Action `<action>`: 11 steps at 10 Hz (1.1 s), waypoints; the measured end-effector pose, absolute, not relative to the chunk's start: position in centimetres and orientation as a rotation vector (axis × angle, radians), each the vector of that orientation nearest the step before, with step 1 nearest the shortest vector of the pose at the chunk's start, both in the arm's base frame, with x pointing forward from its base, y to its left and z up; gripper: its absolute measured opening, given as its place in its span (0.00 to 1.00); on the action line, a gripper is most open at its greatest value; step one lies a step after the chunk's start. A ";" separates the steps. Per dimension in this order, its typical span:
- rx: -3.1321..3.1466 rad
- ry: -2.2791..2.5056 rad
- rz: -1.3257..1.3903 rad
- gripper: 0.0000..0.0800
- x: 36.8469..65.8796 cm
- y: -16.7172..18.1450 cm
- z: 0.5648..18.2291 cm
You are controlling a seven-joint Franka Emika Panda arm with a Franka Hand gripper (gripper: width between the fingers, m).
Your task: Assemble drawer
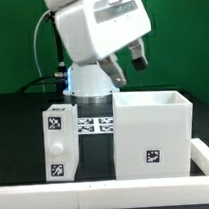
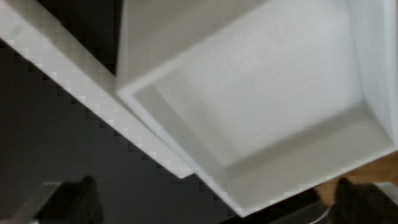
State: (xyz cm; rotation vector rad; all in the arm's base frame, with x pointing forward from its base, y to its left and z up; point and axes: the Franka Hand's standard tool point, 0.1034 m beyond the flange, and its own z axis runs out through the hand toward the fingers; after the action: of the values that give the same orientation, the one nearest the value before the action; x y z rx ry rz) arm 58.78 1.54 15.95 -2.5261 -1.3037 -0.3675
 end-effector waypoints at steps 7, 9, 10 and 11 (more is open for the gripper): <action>-2.787 -0.333 -0.205 0.81 57.7 1.0 15.8; -2.896 0.093 -0.185 0.81 57.9 3.1 15.1; -2.903 0.126 -0.213 0.81 57.1 2.9 13.9; -2.865 0.283 -0.259 0.81 56.2 0.5 12.4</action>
Offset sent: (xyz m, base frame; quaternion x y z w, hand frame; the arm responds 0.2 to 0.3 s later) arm 0.0000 0.0000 0.0000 0.0000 0.0000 0.1296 0.9916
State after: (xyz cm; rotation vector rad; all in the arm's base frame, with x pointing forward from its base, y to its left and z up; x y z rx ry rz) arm 56.21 0.55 12.40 -2.8647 0.2832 -0.2588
